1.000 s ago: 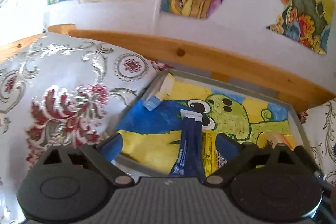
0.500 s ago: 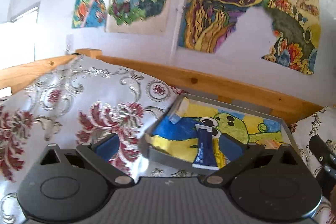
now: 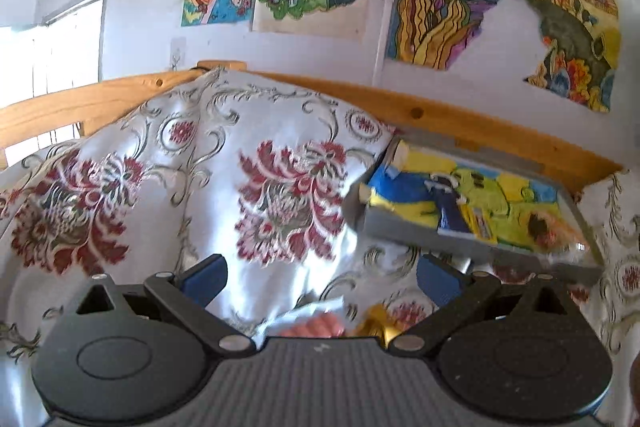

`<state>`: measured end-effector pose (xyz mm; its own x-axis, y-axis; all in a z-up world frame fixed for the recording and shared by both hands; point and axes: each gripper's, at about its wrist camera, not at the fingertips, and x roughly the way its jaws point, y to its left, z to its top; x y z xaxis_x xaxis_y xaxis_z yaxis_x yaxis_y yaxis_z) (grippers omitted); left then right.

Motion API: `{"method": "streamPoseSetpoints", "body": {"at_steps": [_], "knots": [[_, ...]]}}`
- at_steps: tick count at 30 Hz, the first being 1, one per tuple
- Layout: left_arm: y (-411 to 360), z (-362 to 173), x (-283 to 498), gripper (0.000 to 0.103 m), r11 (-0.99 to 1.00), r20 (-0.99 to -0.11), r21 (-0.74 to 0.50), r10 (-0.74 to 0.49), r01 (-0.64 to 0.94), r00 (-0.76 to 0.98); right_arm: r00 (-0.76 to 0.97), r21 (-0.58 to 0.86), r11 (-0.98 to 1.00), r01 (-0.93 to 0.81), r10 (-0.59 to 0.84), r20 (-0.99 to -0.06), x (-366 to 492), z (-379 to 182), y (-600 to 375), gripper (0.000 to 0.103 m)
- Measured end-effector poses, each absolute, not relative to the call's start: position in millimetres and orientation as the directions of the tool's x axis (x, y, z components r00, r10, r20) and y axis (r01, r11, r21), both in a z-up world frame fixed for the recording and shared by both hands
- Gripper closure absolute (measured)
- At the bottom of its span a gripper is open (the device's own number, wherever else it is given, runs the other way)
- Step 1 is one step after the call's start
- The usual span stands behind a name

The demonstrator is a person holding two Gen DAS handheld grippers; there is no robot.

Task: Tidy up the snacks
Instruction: 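Move both open tools back over the snack pile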

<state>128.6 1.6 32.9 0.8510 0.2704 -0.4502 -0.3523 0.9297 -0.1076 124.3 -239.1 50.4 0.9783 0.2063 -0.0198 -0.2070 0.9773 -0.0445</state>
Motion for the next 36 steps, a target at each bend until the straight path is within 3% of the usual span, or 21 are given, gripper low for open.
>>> {"method": "streamPoseSetpoints", "body": {"at_steps": [14, 28, 36], "knots": [[8.7, 2.7, 81.1, 0.001, 0.972, -0.509, -0.051, 0.173, -0.230, 0.843, 0.966, -0.067, 0.975, -0.210, 0.196, -0.168, 65.8, 34.3, -237.5, 0.001], [2.9, -21.1, 67.5, 0.001, 0.995, -0.614, 0.021, 0.092, -0.101, 0.784, 0.880, -0.064, 0.972, -0.227, 0.177, -0.441, 55.2, 7.9, -226.3, 0.001], [6.5, -32.4, 67.6, 0.001, 0.993, -0.657, 0.037, 0.106, -0.108, 0.747, 0.833, -0.115, 0.955, -0.272, 0.174, -0.526, 63.4, -3.8, -212.0, 0.001]]}}
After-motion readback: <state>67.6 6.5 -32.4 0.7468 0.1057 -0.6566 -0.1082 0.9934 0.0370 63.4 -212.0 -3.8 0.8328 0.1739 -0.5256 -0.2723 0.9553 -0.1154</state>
